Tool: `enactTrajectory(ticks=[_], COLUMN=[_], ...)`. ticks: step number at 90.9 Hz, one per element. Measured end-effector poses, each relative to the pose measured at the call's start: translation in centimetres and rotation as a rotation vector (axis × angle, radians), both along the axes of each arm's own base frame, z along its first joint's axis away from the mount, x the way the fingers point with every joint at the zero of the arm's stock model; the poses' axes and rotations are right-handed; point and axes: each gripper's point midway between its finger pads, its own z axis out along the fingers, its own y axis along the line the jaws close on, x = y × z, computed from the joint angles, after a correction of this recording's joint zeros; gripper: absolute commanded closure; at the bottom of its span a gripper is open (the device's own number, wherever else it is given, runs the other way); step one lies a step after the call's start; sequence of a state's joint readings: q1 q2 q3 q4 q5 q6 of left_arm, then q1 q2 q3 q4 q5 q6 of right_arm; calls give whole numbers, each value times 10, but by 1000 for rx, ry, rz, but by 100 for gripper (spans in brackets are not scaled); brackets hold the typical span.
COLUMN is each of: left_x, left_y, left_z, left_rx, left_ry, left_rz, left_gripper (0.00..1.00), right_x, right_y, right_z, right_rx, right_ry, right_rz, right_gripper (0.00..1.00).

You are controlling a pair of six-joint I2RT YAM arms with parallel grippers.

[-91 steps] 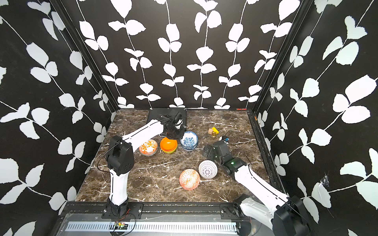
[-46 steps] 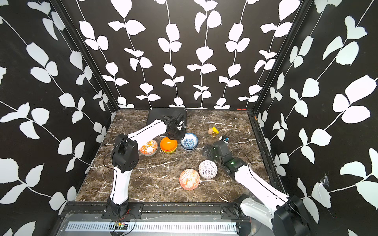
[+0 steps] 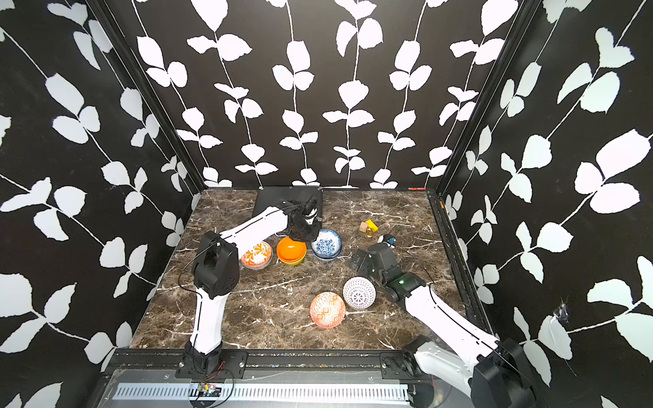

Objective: Stack the bowls
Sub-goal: Place the bowl on the bowl.

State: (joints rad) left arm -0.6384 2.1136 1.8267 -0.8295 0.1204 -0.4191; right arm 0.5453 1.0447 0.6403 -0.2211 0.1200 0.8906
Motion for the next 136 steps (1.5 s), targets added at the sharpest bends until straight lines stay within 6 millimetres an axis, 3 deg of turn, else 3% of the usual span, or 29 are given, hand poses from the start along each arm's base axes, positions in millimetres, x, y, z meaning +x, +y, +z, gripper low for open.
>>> enactTrajectory(ticks=[46, 56, 69, 78, 114, 127, 136], left_x=[-2, -1, 0, 0, 0, 0, -2], left_y=[-3, -4, -6, -7, -7, -7, -4], left_z=[-7, -10, -10, -10, -5, 14, 40], left_rx=[-10, -8, -18, -21, -28, -49, -74], left_ry=[25, 27, 28, 23, 14, -14, -51], left_rz=[-2, -2, 3, -4, -3, 5, 9], left_gripper=[100, 90, 61, 49, 39, 29, 24], right_x=[0, 0, 0, 0, 0, -1, -7], right_y=[0, 0, 0, 0, 0, -1, -4], right_z=[0, 0, 0, 0, 0, -1, -2], right_rx=[0, 0, 0, 0, 0, -4, -26], right_ry=[0, 0, 0, -1, 0, 7, 47], right_rz=[0, 0, 0, 0, 1, 0, 2], right_gripper=[1, 1, 1, 1, 1, 1, 1])
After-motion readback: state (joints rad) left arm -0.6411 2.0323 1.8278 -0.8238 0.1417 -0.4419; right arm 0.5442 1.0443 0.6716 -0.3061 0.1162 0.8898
